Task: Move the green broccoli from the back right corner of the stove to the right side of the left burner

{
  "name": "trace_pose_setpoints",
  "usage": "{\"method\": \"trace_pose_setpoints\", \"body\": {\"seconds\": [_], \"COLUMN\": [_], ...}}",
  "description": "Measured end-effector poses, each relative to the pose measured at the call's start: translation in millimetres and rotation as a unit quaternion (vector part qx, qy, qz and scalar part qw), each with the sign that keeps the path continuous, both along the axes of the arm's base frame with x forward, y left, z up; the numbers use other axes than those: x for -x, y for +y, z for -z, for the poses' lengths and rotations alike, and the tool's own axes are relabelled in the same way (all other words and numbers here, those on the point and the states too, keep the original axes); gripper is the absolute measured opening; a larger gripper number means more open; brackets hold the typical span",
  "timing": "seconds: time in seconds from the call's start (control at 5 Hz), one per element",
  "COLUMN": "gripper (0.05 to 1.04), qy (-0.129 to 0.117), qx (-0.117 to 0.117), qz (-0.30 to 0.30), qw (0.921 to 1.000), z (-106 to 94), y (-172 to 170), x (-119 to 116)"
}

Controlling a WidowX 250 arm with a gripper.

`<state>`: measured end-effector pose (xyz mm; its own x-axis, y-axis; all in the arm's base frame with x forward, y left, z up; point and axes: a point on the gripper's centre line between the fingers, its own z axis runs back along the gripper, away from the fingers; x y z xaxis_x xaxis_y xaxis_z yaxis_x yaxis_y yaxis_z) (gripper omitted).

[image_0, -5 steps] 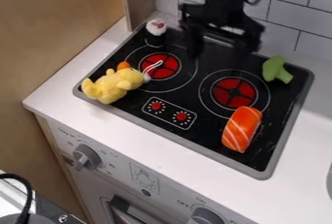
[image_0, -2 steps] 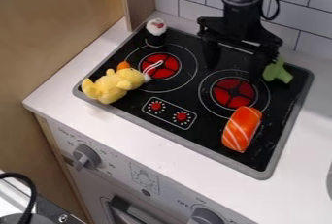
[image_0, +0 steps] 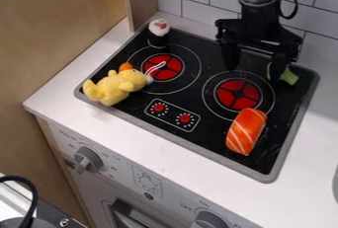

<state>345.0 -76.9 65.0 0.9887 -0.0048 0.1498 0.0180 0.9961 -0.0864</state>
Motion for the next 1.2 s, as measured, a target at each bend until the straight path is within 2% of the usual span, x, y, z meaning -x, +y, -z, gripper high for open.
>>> {"method": "trace_pose_setpoints", "body": {"seconds": [0.4,0.8,1.2], "gripper": [0.999,0.999,0.972], "qy": [0.001,0.000,-0.011], "qx": [0.020,0.027,0.021], "qz": [-0.017,-0.034,-0.037], "qw": [0.9997,0.9991,0.9990], "z": [3.6,14.0,18.4], "y": [-8.3,-11.2,-10.1], "x": [-17.0,-27.4,-35.3]}}
